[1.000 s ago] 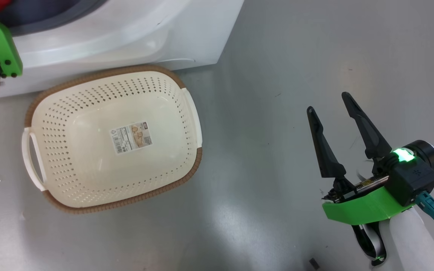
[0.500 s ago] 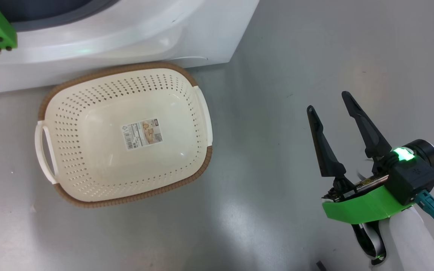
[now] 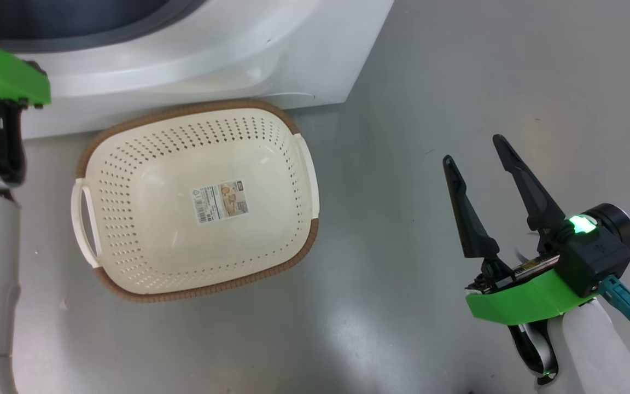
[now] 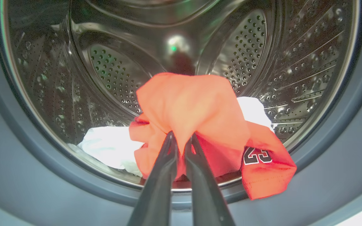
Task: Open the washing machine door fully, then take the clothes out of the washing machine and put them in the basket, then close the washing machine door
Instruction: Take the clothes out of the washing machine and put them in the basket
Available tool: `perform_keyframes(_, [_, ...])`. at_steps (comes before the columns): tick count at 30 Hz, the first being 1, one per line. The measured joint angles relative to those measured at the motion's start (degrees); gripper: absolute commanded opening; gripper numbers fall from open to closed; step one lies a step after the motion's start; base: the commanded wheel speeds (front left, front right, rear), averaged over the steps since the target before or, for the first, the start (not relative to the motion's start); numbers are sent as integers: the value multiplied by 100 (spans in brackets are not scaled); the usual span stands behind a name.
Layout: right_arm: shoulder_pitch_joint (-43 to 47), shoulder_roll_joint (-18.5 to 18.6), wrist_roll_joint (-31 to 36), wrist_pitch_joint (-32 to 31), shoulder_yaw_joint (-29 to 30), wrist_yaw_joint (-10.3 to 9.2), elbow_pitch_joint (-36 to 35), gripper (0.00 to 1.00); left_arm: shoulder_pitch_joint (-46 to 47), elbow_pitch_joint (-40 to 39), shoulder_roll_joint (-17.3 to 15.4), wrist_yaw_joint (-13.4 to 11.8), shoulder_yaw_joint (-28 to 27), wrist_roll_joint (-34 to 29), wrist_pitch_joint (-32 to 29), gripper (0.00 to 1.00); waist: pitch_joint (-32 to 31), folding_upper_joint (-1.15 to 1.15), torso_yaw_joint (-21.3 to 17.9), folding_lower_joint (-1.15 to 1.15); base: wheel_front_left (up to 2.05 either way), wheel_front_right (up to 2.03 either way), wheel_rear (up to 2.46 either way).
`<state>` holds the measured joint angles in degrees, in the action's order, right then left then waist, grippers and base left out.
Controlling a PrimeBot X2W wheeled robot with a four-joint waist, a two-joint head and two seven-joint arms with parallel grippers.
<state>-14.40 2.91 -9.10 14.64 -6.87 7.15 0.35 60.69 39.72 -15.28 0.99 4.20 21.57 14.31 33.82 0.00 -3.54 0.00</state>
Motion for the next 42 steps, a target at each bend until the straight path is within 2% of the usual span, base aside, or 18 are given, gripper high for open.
perform_keyframes(18, [-1,2,-46,0,-30,0,107,100,-1805,-1703,347,63,-503,-309,0,0,-569,0,78,0,0,0,0])
perform_keyframes(35, [65,3,-122,0,0,0,210,100,-3060,-2542,565,155,-489,-285,-10,0,-1234,0,233,0,0,0,0])
perform_keyframes(42, [265,3,-148,0,14,0,238,100,-3676,-3311,669,126,-369,-236,-170,0,-1575,0,300,0,0,0,0])
